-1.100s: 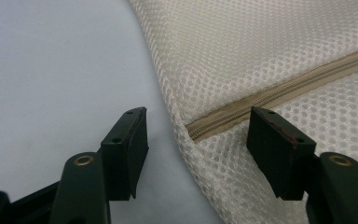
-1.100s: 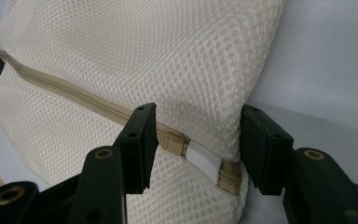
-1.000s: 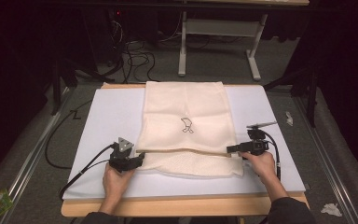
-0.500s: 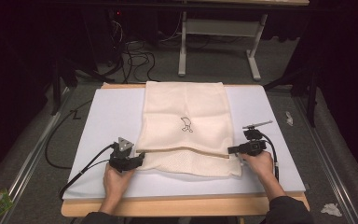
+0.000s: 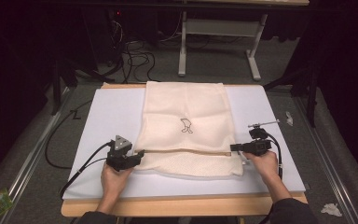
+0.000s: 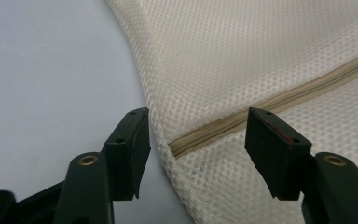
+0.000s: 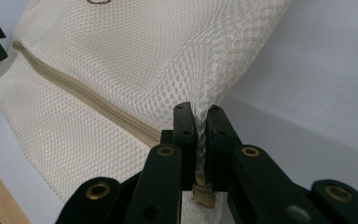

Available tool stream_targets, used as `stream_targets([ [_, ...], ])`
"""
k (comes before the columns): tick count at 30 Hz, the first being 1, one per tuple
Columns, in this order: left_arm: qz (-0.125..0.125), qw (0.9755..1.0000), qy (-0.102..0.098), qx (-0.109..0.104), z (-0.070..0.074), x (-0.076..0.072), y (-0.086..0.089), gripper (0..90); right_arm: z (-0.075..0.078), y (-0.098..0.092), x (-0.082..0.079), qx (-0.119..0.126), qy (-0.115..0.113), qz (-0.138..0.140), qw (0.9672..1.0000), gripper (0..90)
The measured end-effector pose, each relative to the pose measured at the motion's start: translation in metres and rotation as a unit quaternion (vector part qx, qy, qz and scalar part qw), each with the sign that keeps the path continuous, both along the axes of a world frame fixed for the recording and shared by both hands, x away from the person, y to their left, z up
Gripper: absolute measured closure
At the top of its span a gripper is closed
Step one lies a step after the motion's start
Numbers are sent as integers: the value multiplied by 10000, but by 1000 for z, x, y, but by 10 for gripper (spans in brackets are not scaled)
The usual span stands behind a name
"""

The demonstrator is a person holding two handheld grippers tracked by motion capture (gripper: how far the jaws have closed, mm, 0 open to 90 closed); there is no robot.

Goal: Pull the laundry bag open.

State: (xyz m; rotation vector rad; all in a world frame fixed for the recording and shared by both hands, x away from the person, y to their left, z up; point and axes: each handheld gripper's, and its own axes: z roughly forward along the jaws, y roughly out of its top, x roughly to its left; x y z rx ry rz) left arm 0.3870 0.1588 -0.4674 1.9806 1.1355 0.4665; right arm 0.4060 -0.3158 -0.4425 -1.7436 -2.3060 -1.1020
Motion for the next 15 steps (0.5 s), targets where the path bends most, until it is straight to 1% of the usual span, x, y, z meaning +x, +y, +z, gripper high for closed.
stream_targets([
  [4,-124,9999,-81,15,8,-4,-3,416,1,1,-1,8,-57,7,10000,863],
  [5,-185,9998,-86,-2,10,-5,-5,429,2,1,-1,-6,-64,22,10000,863],
  [6,-245,9996,-112,35,12,-6,-7,432,4,1,-1,-7,-113,42,9999,864],
  [7,-301,9994,-141,55,15,-8,-10,432,4,1,-1,-7,-113,42,9999,864],
  [10,-459,9988,-158,54,20,-10,-18,438,8,1,-2,17,-172,40,9998,864],
  [11,-557,9983,-133,-60,23,-11,-22,444,10,2,-2,8,-195,59,9998,864],
  [12,-557,9983,-133,-60,23,-11,-22,447,10,2,-2,8,-195,59,9998,864],
  [14,-624,9979,-113,-131,25,-11,-27,451,10,2,-2,31,-230,62,9997,864],
  [15,-680,9976,-128,-28,26,-11,-33,452,11,2,-3,46,-240,71,9997,864],
])
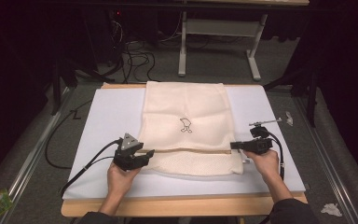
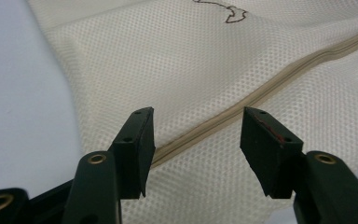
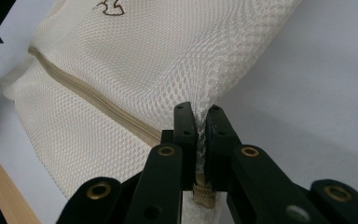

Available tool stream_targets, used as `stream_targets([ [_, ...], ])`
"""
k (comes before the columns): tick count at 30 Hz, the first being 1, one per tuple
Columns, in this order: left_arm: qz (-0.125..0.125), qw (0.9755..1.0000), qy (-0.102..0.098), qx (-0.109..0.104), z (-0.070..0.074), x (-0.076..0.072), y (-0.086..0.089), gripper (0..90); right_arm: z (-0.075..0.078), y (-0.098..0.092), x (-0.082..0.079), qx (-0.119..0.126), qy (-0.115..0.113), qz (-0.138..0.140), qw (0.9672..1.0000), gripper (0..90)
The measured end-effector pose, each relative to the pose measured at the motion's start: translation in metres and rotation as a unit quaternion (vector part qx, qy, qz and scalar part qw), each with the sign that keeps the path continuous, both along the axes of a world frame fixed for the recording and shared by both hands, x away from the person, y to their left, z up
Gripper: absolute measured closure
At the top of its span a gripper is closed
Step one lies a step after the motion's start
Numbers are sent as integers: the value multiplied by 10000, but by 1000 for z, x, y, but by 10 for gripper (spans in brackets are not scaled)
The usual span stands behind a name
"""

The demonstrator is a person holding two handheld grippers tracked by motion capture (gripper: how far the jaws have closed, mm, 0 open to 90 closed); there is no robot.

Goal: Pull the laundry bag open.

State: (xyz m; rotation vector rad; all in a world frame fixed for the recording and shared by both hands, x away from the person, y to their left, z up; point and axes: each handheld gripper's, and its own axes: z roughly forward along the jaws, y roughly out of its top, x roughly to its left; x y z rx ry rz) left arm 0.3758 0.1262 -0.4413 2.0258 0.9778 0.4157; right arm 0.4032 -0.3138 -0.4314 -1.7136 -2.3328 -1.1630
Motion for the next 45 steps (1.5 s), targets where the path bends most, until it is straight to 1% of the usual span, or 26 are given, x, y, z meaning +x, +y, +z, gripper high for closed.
stream_targets([
  [1,0,10000,0,0,0,0,0,453,0,0,0,0,0,0,10000,864],
  [2,-34,10000,-16,74,1,0,-4,453,0,0,0,1,-6,5,10000,864],
  [3,-124,9999,18,36,1,-1,-7,453,0,1,0,15,-16,3,10000,864],
  [7,-330,9994,95,-37,4,0,-22,458,2,2,-1,46,-58,45,10000,864],
  [9,-374,9992,109,-100,5,1,-27,462,2,3,-1,50,-69,62,9999,864],
  [12,-475,9987,166,-54,6,1,-38,462,2,3,-1,56,-76,84,9999,864],
  [13,-564,9982,183,-76,8,1,-44,463,2,3,-1,65,-86,94,9999,864],
  [14,-564,9982,183,-76,8,1,-44,463,2,3,-1,65,-86,94,9999,864],
  [15,-603,9980,182,-78,9,1,-49,464,2,3,-1,74,-104,93,9999,864],
  [16,-603,9980,182,-78,9,1,-49,464,2,3,-1,74,-104,93,9999,864],
  [21,-695,9972,247,-76,11,4,-61,464,3,5,-1,81,-123,117,9998,865],
  [22,-718,9969,288,-107,12,5,-65,465,4,6,0,81,-143,133,9998,865],
  [23,-718,9969,288,-107,12,5,-65,466,4,6,0,81,-143,133,9998,865],
  [25,-767,9966,295,-73,13,7,-72,467,4,9,0,85,-165,166,9997,865],
  [26,-767,9966,295,-73,13,7,-72,468,4,9,0,85,-165,166,9997,865],
  [28,-811,9962,320,-76,14,8,-78,468,5,11,1,94,-156,172,9997,865],
  [30,-860,9957,343,-54,14,10,-83,469,5,13,1,109,-202,195,9995,865],
  [34,-973,9946,363,-89,16,10,-94,475,5,15,2,141,-186,202,9995,865],
  [40,-1138,9926,403,-111,19,12,-112,482,6,18,2,191,-249,240,9992,865],
  [43,-1154,9921,457,-168,17,13,-116,483,6,20,2,193,-242,258,9992,865],
  [45,-1169,9917,500,-169,16,14,-117,484,6,20,2,189,-243,268,9992,865],
])
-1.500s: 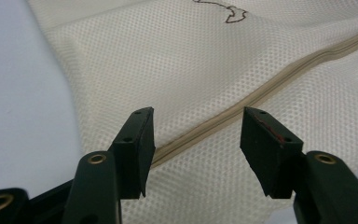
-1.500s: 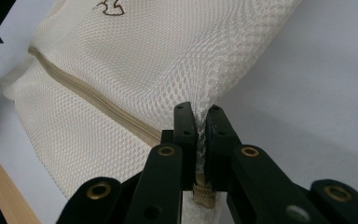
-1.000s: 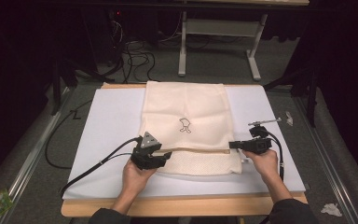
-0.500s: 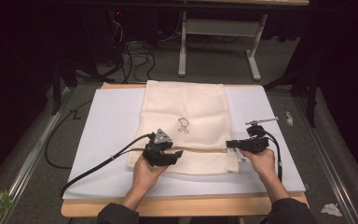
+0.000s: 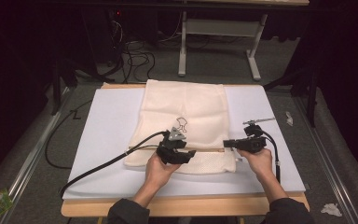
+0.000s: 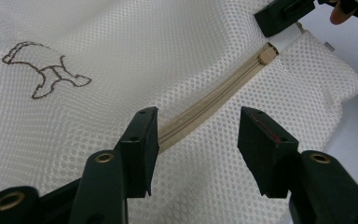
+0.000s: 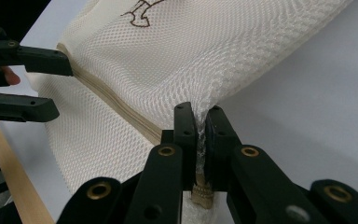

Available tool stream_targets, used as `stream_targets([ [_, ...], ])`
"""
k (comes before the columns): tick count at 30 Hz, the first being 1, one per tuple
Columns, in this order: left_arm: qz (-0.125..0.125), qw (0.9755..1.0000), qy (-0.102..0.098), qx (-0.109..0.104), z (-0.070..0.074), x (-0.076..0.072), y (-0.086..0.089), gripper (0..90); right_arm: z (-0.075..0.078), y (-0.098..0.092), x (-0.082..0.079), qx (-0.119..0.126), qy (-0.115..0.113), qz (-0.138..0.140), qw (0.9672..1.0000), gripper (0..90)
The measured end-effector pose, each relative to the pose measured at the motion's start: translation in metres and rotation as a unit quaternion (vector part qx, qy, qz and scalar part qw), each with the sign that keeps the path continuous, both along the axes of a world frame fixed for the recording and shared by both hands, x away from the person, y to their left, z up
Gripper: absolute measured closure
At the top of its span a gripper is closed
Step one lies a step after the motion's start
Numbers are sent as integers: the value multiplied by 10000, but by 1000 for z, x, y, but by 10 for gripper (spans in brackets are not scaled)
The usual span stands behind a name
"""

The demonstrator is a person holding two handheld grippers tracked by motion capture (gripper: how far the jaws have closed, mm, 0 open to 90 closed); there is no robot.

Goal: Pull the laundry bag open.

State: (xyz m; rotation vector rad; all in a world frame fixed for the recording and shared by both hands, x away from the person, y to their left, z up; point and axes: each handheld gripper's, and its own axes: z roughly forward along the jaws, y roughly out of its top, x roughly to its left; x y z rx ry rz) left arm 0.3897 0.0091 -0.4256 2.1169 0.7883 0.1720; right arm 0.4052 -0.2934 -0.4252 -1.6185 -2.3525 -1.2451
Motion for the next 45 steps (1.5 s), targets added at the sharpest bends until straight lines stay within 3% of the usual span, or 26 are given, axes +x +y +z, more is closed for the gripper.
stream_targets([
  [10,54,10000,49,25,-2,5,-1,482,0,6,1,-21,-47,52,10000,865],
  [34,-42,9987,326,-377,-3,8,-6,512,7,32,4,24,-197,313,9993,865],
  [40,-194,9992,259,-223,-1,6,-16,521,7,37,4,37,-217,341,9992,865],
  [45,-269,9987,321,-298,-1,7,-22,531,8,39,4,41,-235,359,9991,865],
])
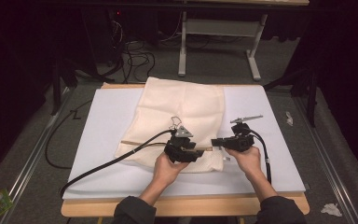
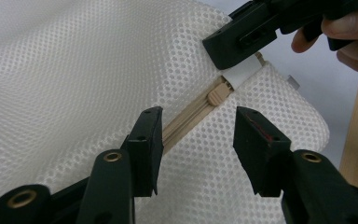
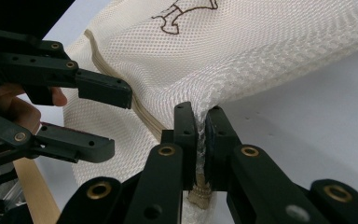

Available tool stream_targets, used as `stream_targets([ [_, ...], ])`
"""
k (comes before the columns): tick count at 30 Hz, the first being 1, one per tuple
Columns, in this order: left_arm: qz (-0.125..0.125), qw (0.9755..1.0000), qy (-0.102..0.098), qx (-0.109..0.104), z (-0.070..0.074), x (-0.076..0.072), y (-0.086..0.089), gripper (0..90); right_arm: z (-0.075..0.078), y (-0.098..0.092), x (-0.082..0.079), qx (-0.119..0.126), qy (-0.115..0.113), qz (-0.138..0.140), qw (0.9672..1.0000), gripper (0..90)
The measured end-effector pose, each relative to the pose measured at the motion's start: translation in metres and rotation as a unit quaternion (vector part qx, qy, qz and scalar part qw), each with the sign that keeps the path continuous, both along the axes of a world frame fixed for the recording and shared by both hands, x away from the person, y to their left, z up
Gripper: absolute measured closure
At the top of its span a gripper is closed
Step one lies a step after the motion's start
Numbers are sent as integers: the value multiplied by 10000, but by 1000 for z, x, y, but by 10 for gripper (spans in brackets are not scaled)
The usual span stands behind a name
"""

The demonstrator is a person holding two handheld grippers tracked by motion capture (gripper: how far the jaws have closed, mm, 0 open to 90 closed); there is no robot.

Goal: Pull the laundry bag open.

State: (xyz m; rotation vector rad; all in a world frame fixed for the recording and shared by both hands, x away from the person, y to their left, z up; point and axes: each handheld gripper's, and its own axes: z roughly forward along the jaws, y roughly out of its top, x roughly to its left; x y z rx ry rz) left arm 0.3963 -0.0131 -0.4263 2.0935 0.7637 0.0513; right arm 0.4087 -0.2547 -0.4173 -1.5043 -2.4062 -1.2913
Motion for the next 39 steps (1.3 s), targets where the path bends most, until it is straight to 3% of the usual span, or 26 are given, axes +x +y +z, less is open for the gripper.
stream_targets([
  [7,-173,9998,1,-21,-4,-1,-9,553,0,3,0,25,-32,48,10000,865],
  [16,-203,9997,109,-122,-10,1,-12,610,0,8,0,95,-43,133,9999,865],
  [19,-199,9995,151,-214,-11,2,-13,645,0,11,0,118,-59,172,9998,865],
  [30,-197,9994,181,-201,-11,5,-13,822,0,15,-1,83,-72,200,9997,865],
  [39,-228,9987,246,-373,-11,4,-14,786,0,16,-1,82,-105,196,9997,865],
])
